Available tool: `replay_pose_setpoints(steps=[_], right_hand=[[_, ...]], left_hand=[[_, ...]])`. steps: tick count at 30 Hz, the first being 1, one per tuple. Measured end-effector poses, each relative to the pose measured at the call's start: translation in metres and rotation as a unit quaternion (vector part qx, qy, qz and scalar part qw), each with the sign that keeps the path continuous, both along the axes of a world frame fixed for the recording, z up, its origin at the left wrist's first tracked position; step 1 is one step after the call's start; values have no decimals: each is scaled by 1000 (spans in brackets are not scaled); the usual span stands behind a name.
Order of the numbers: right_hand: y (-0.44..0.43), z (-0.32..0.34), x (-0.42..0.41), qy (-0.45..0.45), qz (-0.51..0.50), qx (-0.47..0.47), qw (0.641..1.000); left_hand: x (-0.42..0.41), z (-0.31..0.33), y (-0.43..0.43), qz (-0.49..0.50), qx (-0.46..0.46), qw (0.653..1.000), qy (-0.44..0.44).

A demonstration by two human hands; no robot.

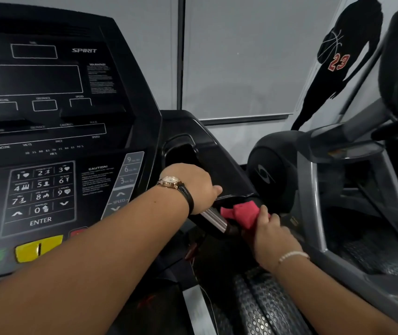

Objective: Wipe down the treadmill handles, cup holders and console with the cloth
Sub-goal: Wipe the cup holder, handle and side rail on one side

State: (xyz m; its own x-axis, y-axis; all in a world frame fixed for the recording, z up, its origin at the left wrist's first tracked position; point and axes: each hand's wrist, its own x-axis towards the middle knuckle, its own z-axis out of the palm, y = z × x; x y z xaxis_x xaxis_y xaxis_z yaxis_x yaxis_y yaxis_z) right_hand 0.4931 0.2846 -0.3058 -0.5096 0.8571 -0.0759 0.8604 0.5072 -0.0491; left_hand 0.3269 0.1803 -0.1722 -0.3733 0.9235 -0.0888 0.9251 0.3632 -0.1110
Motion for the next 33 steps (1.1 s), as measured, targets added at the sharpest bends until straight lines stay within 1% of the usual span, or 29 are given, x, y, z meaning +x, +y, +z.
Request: replay_pose_setpoints(steps=[2,4,5,8,9,10,12,13,14,17,19,21,22,24,25,27,29,30,33], right_hand=[[3,-1,-14,4,-28,32,999],[6,0,-20,20,-25,15,999],[6,0,-20,18,-2,17,1000],[2,4,2,-46,157,52,985],[1,6,13,-39,188,42,981],[0,8,25,-11,194,14,981],[-3,12,43,103,149,-46,982],[-1,12,47,155,107,-69,980],[4,13,45,182,54,-89,978],[28,17,17,202,-92,-136,965],[42,21,-7,209,-142,-159,954],[46,22,-22,241,-118,-137,954],[43,23,-24,246,-75,-116,959],[34,25,-21,192,54,-89,976],[32,23,-16,156,107,-81,979],[29,19,-4,120,163,-75,977],[31,14,6,145,171,-67,972],[33,12,6,166,154,-64,972],[44,17,-14,226,26,-90,970]], left_hand=[[1,1,1,-9,-3,1000,15],[1,2,0,-14,-3,1000,25],[1,2,0,-20,-5,999,33],[-1,-1,-1,-20,3,999,31],[-2,-3,0,-14,11,1000,22],[-3,-4,0,-9,19,1000,15],[-3,-5,0,-5,25,1000,5],[-4,-6,0,-6,26,1000,2],[-4,-5,0,-6,29,1000,1],[-4,-5,0,-8,33,999,1],[-3,-5,-1,-13,33,999,5],[-2,-5,-2,-18,38,999,11],[-2,-5,-3,-20,41,999,13],[-2,-5,-4,-22,43,999,14],[-2,-5,-4,-23,43,999,14],[-2,-5,-3,-25,41,999,13],[-2,-5,-2,-26,48,998,9],[-2,-7,-1,-25,58,998,1],[-5,-9,0,-22,97,995,-20]])
